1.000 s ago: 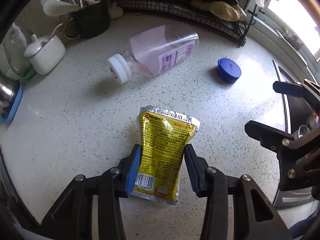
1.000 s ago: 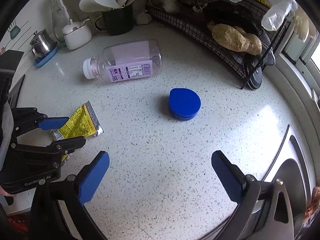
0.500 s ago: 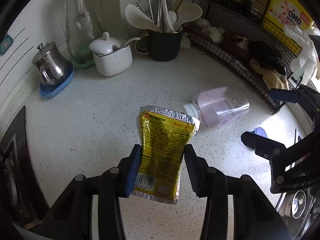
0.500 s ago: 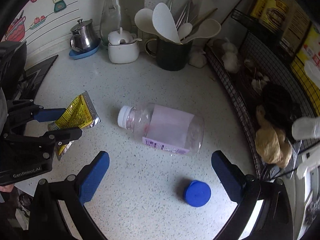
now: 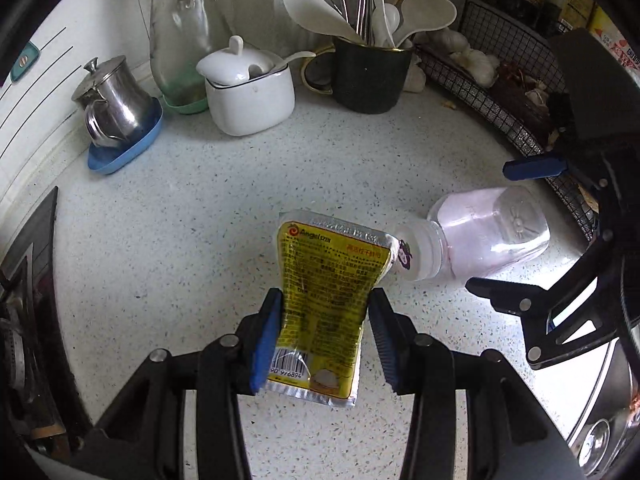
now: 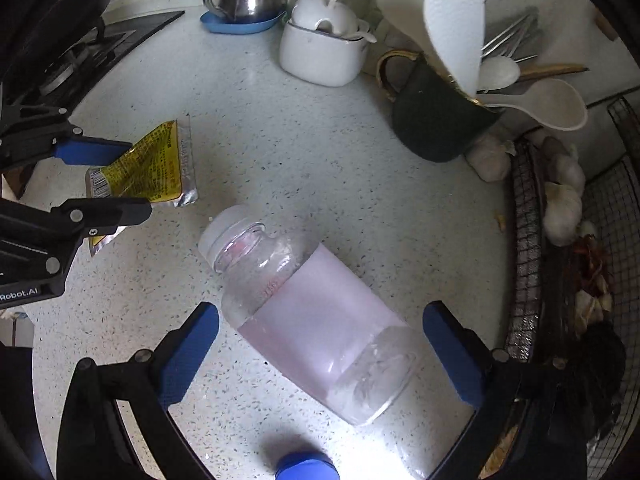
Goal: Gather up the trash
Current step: 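Grasp the clear plastic bottle with the right gripper while the left holds the wrapper, then carry the wrapper and bottle down toward the red bin with both grippers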
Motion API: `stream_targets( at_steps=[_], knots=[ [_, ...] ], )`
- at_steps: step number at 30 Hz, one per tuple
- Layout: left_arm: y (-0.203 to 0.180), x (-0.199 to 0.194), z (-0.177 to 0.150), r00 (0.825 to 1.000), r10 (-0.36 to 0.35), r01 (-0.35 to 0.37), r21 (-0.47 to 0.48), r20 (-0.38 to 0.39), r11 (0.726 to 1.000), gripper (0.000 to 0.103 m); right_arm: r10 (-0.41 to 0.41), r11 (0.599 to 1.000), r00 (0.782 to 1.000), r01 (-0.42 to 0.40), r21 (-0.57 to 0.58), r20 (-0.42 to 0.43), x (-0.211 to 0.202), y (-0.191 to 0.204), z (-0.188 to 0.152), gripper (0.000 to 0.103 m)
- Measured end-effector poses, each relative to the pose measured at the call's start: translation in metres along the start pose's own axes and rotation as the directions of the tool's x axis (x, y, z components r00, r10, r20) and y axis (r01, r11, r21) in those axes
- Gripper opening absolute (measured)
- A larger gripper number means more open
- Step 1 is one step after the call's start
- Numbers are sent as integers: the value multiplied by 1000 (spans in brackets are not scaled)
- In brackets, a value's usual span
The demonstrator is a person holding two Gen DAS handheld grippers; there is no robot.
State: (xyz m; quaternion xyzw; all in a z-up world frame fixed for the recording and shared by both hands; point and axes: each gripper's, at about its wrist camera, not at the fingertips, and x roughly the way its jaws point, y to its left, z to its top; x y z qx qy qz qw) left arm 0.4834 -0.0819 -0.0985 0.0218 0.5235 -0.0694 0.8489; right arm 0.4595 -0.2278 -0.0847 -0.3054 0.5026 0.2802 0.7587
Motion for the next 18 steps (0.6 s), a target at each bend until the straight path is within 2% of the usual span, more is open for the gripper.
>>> stream_targets(
  at_steps=[2, 6, 8, 9, 10, 12, 18],
  knots=[
    [1, 1, -1, 1000, 16, -16, 10, 3, 1000, 42, 11, 999, 1000, -11, -34, -22, 10, 3, 1, 98],
    [5, 2, -8, 1000, 30, -30, 7, -3, 1000, 42, 40, 998, 999, -39, -42, 5, 14, 10, 0, 96],
    [6, 4, -13, 999, 37, -37, 6, -12, 999, 42, 52, 997, 999, -53, -48, -9, 21, 17, -1, 93],
    [7, 5, -15, 999, 40, -40, 7, -17, 999, 42, 55, 997, 998, -56, -53, -20, 26, 20, -3, 89],
    [7, 5, -18, 999, 38, -38, 8, -19, 999, 42, 62, 996, 998, -64, -61, -34, 31, 25, -5, 80],
    [9, 3, -22, 999, 33, -33, 0, -20, 999, 42, 99, 995, 995, -99, -21, -23, 31, 32, -8, 73],
    [13, -12, -38, 1000, 28, -28, -6, -5, 1000, 42, 14, 1000, 1000, -15, 26, 24, 19, 57, -19, 71]
  ],
)
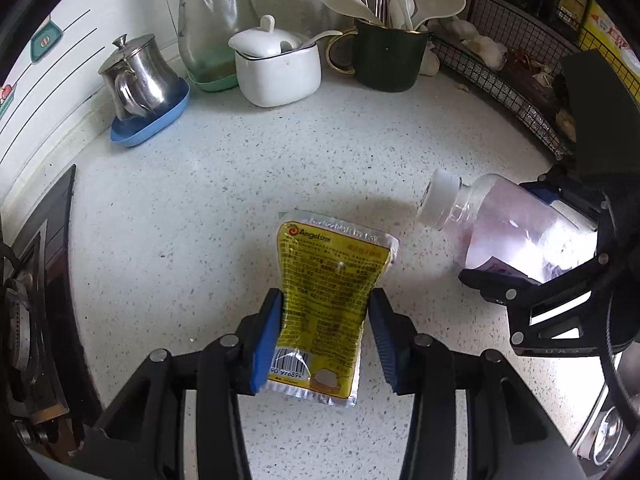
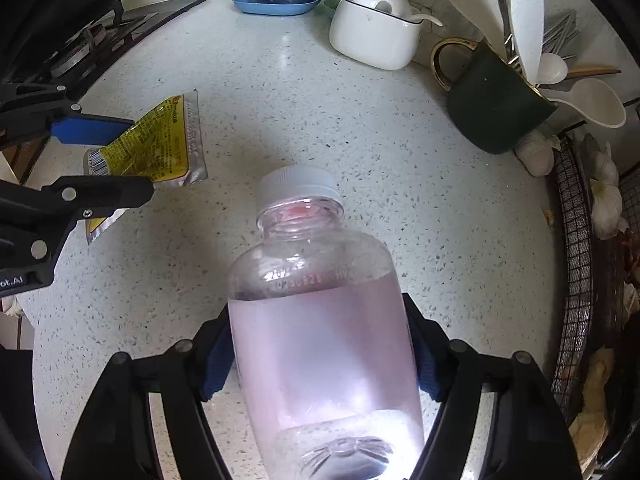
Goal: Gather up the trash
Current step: 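Carry the wrapper and bottle down toward the red bin with both grippers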
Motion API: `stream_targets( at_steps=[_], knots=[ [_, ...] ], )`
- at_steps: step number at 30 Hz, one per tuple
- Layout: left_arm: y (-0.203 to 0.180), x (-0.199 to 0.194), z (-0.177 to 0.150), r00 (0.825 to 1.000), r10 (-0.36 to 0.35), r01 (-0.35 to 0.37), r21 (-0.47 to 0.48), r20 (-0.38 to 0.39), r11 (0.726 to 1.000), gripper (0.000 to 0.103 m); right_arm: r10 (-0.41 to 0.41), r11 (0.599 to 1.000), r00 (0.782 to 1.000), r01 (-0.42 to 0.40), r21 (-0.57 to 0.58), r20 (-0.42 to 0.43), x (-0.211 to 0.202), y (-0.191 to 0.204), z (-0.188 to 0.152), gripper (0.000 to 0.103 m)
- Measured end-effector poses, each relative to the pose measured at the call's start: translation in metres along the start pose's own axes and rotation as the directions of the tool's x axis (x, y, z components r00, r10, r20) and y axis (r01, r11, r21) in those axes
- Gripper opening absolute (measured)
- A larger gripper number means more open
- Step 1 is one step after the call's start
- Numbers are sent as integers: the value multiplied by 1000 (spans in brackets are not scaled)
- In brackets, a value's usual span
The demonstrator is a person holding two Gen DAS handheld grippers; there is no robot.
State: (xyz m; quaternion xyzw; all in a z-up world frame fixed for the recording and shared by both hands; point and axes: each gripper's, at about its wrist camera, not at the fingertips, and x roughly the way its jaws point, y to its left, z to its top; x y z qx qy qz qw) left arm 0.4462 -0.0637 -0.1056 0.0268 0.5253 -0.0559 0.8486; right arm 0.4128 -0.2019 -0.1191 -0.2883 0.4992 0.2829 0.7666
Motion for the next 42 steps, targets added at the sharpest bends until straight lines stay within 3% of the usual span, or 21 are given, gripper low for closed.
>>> stream_targets(
  at_steps=[5, 15, 28, 35, 42],
  knots=[
    [4, -20, -18, 1000, -23, 22, 10, 16, 1000, 42, -44, 995, 998, 40, 95, 45, -29, 21, -12, 71],
    [17, -86, -75, 995, -59, 55, 51, 76, 997, 42, -13, 974, 995, -11, 227, 102, -88, 63, -30, 71],
    [63, -169, -191, 990, -98, 92, 65, 105, 994, 42, -21, 932, 990, -32, 361, 140, -156, 191, -72, 71],
    [85, -190, -262, 992, -107, 103, 60, 73, 993, 42, 3, 892, 988, -71, 446, 152, -164, 261, -100, 71],
    [97, -173, -331, 991, -131, 131, 31, -17, 991, 42, 55, 855, 993, -99, 509, 100, -143, 318, -134, 70]
  ],
)
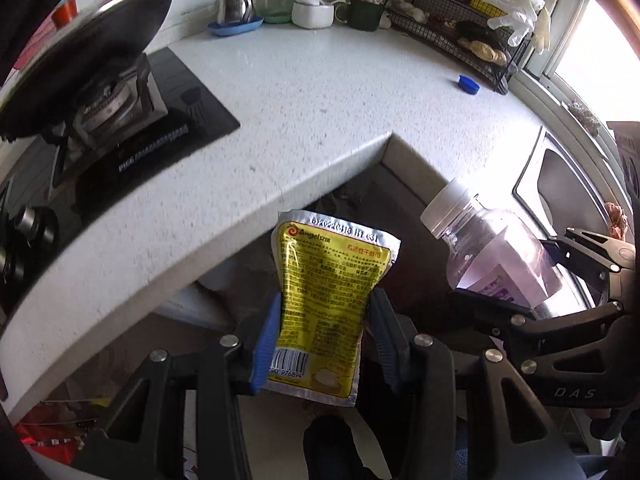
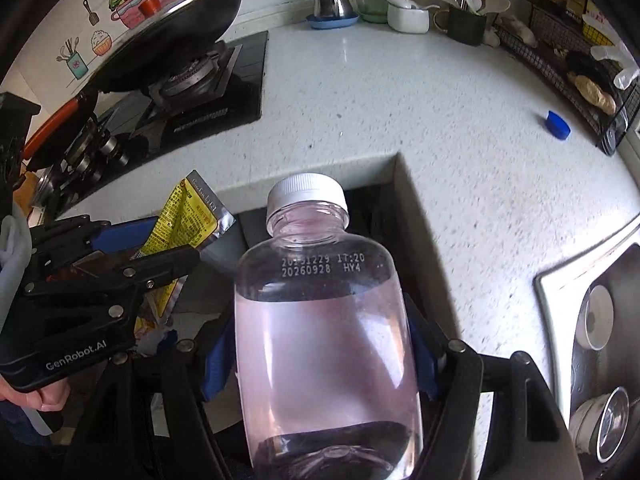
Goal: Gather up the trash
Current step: 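Carry the wrapper and bottle down toward the red bin with both grippers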
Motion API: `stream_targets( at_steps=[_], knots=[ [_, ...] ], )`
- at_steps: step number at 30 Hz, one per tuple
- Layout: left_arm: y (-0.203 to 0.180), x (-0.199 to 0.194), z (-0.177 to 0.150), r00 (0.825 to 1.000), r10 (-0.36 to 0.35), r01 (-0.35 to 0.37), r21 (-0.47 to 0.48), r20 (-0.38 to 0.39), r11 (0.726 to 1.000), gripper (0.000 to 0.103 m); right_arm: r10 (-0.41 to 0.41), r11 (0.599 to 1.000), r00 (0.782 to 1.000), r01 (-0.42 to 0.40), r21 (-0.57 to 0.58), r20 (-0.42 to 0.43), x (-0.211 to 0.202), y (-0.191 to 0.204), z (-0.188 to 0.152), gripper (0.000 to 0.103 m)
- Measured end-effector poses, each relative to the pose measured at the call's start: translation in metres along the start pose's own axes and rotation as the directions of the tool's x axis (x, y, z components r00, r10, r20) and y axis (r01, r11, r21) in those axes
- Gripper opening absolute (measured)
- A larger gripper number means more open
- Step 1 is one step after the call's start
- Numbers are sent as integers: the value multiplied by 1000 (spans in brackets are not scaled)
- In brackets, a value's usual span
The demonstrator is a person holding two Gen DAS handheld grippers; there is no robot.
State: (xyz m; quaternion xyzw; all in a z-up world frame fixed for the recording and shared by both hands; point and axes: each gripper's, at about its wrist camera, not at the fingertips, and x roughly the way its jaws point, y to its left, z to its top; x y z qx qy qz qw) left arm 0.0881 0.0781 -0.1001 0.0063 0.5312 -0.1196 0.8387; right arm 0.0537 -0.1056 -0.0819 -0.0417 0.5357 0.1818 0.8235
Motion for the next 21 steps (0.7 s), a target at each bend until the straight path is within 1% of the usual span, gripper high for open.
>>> stream_targets(
  at_steps=[5, 10, 15, 18, 21],
  knots=[
    [8, 31, -33, 996, -12, 10, -32, -83, 999, 42, -21, 1000, 998, 21, -5, -52, 21, 10, -22, 70],
    [17, 73, -54, 990, -25, 15, -74, -137, 997, 42, -45, 999, 995, 46, 7, -89, 57, 13, -38, 70],
    [30, 133, -71, 981, -34, 13, -109, -192, 994, 42, -51, 998, 993, 55, 29, -108, 106, 5, -50, 70],
    [38, 171, -78, 980, -33, 10, -115, -198, 993, 42, -51, 997, 991, 57, 47, -125, 141, -2, -57, 70],
    [41, 215, -87, 973, -40, 14, -116, -225, 993, 43, -53, 996, 990, 62, 69, -129, 176, -14, -65, 70]
  ],
)
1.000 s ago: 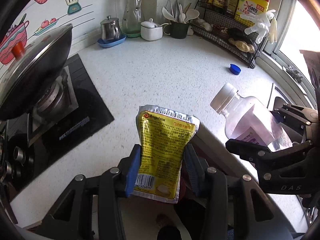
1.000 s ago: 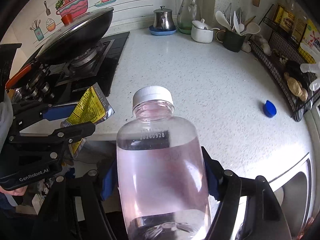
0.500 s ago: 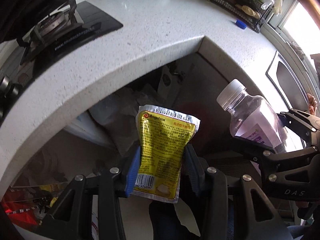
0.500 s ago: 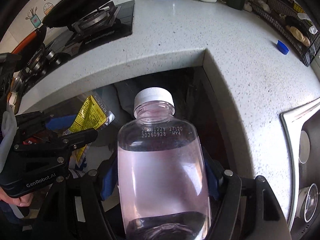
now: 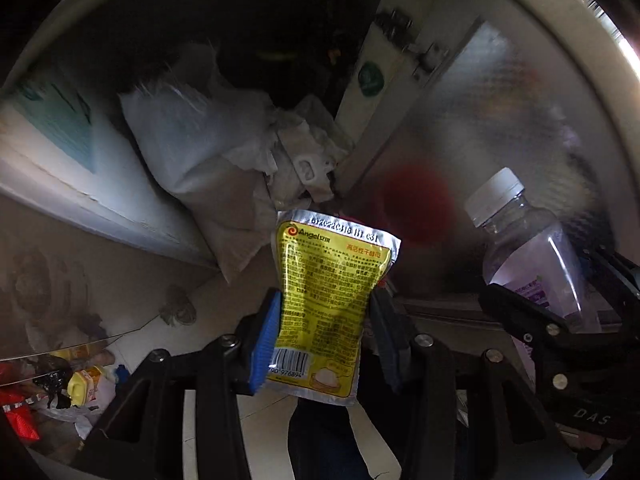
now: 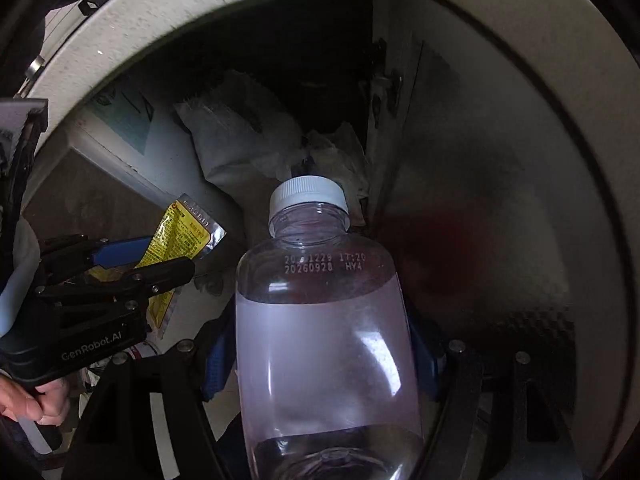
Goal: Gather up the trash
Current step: 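Carry the wrapper and bottle down toward the red bin with both grippers, then open both grippers above the red bin to drop wrapper and bottle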
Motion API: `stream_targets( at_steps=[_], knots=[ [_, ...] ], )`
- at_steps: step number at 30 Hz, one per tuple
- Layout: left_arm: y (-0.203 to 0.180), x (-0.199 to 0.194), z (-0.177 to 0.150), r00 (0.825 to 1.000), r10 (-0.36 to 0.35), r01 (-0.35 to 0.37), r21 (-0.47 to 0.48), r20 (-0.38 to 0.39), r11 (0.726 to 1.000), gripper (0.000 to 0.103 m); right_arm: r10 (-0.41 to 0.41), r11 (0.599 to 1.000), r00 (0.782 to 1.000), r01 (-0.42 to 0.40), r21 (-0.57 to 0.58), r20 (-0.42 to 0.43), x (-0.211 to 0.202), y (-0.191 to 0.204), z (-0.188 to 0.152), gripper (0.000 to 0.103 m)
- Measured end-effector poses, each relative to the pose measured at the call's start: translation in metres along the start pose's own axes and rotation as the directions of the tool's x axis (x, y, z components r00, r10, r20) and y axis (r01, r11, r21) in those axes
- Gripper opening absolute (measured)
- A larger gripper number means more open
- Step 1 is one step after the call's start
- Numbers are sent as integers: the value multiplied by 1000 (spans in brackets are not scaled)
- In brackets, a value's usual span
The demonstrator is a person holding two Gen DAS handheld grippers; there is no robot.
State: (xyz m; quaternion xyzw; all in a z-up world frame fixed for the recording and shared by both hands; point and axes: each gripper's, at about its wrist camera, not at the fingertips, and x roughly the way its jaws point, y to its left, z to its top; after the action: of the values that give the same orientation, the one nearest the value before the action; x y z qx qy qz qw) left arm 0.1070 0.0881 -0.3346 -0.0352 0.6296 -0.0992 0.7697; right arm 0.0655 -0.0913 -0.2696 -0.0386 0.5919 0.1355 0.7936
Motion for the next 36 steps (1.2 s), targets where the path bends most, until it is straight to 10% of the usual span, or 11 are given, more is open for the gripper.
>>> stream_targets(
  at_steps=[15, 26, 31, 36],
  knots=[
    [-5, 151, 6, 990, -80, 89, 72, -120, 993, 48, -36, 988, 998, 43, 148, -48, 125, -39, -26, 71],
    [-29, 165, 9, 984, -73, 105, 194, -162, 975, 49, -51, 973, 997, 62, 222, -58, 132, -55, -34, 71],
    [-31, 160, 5, 987, -60, 92, 217, -149, 972, 82, -57, 975, 996, 69, 210, -63, 136, -56, -32, 70],
    [-19, 149, 2, 988, -53, 79, 186, -143, 979, 83, -39, 982, 997, 51, 184, -69, 140, -52, -28, 70]
  ],
)
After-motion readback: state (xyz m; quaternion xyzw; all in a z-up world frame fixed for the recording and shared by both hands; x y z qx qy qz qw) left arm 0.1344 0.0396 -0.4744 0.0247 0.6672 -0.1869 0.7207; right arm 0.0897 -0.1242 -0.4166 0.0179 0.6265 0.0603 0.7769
